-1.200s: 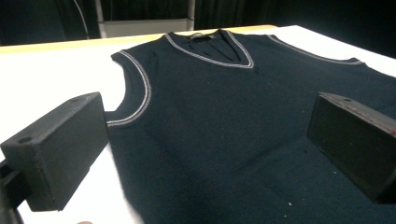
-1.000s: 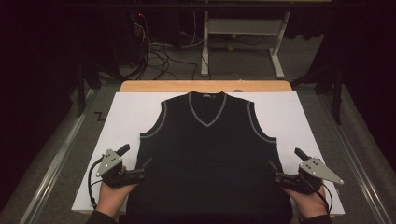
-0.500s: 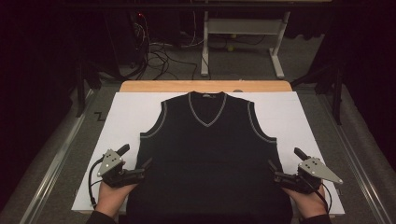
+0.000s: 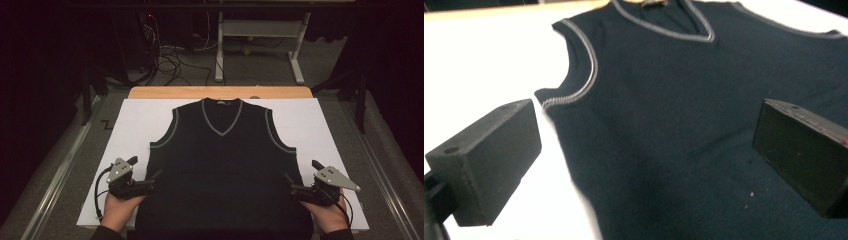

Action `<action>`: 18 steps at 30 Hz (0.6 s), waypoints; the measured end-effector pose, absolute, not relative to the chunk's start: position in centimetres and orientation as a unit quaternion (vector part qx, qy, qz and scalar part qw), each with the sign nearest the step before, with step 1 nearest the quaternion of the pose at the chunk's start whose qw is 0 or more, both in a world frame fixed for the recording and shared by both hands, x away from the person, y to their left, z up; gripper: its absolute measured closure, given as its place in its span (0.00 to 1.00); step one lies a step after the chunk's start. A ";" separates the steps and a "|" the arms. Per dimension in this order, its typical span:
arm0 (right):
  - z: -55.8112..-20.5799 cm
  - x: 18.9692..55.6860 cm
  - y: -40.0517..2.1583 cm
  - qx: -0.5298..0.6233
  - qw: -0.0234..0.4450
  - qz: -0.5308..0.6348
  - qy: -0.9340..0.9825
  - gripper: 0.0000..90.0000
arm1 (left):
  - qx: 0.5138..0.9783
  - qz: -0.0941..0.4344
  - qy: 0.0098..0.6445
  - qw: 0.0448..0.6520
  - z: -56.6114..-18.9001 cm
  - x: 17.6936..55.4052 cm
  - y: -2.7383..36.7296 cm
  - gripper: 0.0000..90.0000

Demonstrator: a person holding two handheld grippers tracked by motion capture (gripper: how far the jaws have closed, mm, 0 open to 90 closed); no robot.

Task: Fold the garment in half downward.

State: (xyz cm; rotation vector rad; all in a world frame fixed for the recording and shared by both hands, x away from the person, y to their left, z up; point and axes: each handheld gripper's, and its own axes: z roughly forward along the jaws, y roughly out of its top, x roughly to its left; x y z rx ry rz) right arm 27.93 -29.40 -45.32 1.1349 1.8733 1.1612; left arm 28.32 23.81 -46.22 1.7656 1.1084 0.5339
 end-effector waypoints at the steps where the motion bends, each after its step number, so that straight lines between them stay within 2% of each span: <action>1: -45.4 28.0 -29.4 0.435 0.323 0.439 0.717 0.00 | 0.722 0.218 0.453 0.475 -46.2 28.3 23.8 0.00; 18: -45.9 28.4 -29.2 0.450 0.301 0.409 0.735 0.01 | 0.750 0.186 0.485 0.409 -46.8 29.2 23.7 0.00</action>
